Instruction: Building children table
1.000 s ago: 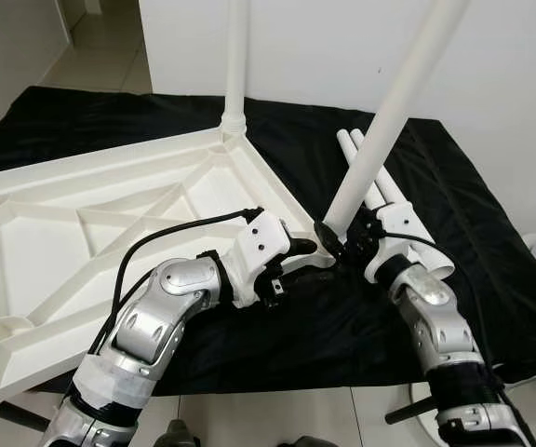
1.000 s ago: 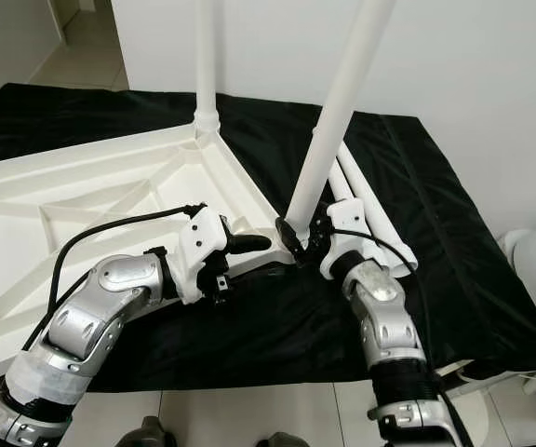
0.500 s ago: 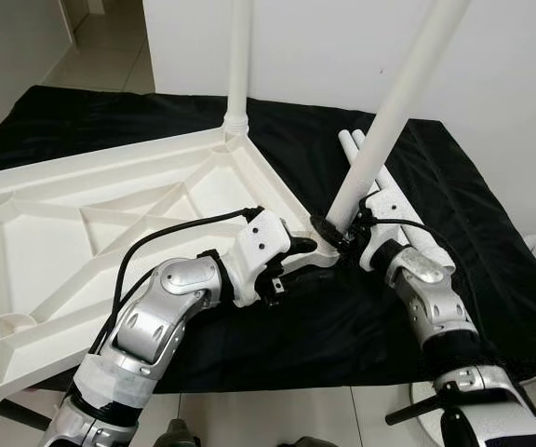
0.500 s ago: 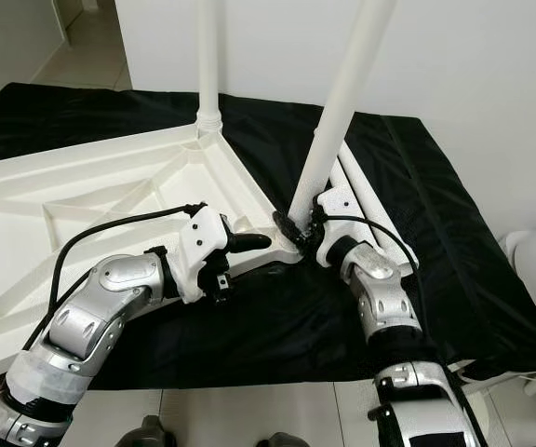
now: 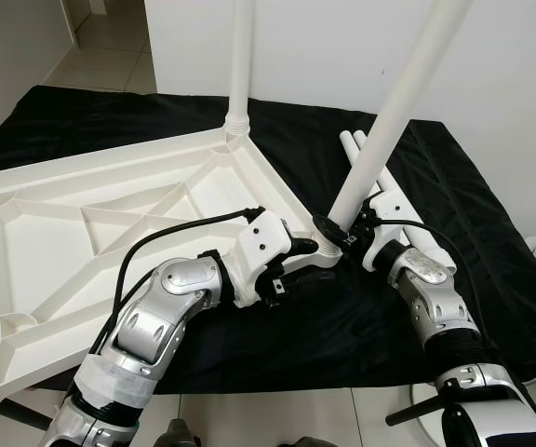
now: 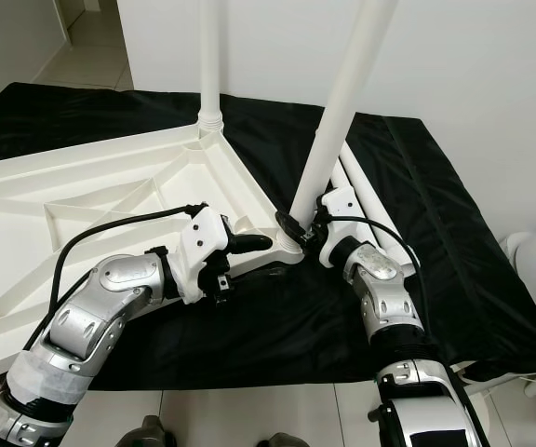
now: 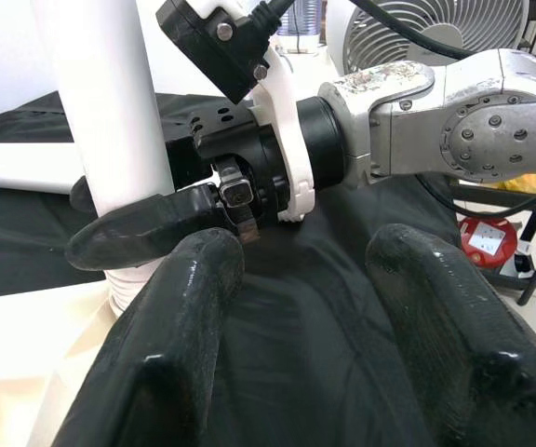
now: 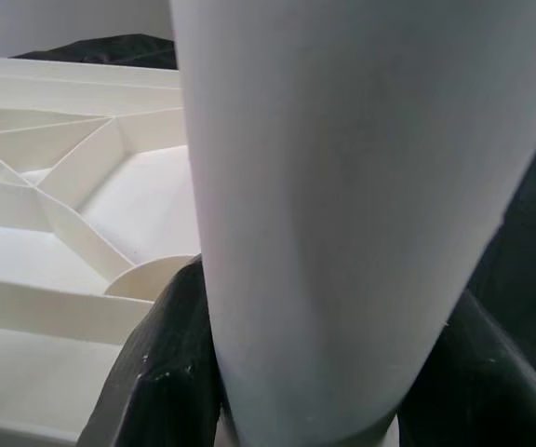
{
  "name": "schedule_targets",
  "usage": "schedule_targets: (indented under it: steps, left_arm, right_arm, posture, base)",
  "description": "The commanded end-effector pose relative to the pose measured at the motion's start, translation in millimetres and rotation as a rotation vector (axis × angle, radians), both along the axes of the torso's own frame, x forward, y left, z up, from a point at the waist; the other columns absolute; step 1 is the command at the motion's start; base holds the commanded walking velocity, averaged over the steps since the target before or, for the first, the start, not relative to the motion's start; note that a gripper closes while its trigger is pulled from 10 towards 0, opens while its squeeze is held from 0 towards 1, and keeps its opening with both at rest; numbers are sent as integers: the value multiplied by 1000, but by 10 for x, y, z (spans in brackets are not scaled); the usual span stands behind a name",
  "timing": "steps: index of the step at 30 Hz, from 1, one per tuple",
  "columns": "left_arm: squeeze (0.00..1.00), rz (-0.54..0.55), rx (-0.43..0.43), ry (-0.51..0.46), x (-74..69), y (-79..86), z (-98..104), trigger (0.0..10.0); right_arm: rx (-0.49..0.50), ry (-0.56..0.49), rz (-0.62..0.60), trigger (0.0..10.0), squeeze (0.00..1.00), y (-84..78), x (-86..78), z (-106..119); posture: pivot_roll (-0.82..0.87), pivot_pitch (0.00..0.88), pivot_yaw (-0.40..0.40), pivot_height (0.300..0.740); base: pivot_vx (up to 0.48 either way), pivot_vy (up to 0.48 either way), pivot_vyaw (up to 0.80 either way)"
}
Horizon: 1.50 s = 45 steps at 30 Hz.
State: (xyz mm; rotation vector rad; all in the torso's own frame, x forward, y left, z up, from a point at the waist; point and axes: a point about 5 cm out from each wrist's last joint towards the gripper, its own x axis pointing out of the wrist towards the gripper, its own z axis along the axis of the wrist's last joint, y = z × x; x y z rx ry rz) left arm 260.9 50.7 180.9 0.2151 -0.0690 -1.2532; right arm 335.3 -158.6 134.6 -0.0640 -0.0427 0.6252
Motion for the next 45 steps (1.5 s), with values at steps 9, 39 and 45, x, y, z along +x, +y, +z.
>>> schedule_targets:
  steps: [9,39,45]
  left_arm:
    - [0,30,3,3,6,-9,-16,10000]
    - [0,57,6,-7,53,35,-26,10000]
    - [0,55,3,-9,47,29,-20,10000]
  right_arm:
    - [37,103,-202,10000,0,21,-31,-187]
    - [171,100,-705,10000,1000,504,-306,-90]
    - [214,55,-622,10000,1000,410,-306,7]
  posture:
    - [51,5,-82,740]
    - [58,0,-104,740]
    - [61,0,-101,740]
  base:
    - [0,0,0]
    - [0,0,0]
    - [0,0,0]
